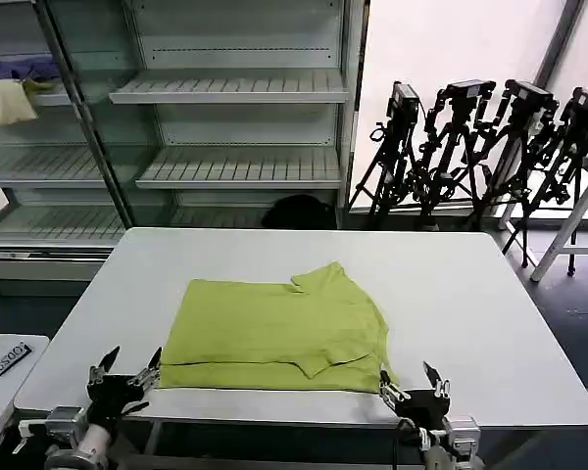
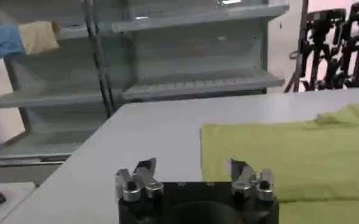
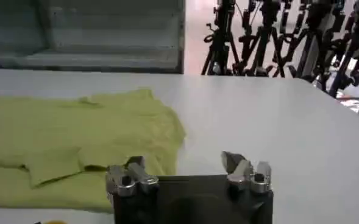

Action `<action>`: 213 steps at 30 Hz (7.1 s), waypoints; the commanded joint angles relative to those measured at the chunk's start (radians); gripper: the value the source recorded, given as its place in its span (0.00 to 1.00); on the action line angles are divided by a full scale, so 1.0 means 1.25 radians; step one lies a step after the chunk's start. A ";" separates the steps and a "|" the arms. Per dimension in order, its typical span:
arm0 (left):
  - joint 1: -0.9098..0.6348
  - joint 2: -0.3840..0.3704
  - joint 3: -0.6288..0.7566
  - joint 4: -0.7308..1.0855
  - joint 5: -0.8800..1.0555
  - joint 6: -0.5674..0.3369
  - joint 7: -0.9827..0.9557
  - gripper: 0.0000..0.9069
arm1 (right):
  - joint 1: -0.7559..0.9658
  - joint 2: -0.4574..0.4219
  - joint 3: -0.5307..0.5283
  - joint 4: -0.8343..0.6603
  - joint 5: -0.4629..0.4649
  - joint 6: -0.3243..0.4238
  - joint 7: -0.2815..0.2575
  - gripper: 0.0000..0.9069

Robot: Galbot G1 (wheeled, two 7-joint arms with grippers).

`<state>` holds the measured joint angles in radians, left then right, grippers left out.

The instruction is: Fold and organize the clothes.

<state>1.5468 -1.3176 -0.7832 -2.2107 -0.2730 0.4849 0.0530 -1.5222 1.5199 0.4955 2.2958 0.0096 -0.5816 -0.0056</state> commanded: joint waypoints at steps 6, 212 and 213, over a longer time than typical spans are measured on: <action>-0.362 0.129 0.105 0.226 -0.049 0.076 0.068 1.00 | 0.414 0.003 -0.045 -0.319 0.022 -0.007 -0.025 1.00; -0.262 0.219 0.091 0.270 -0.097 0.012 0.276 0.00 | 0.257 0.011 -0.063 -0.229 0.089 -0.002 -0.074 0.00; -0.257 0.220 0.088 0.268 -0.094 0.012 0.278 0.00 | 0.254 0.009 -0.063 -0.225 0.089 -0.002 -0.075 0.00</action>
<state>1.1664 -1.0491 -0.6342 -1.8300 -0.4051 0.5043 0.3899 -1.1385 1.5379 0.4122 1.9318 0.1189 -0.5847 -0.0950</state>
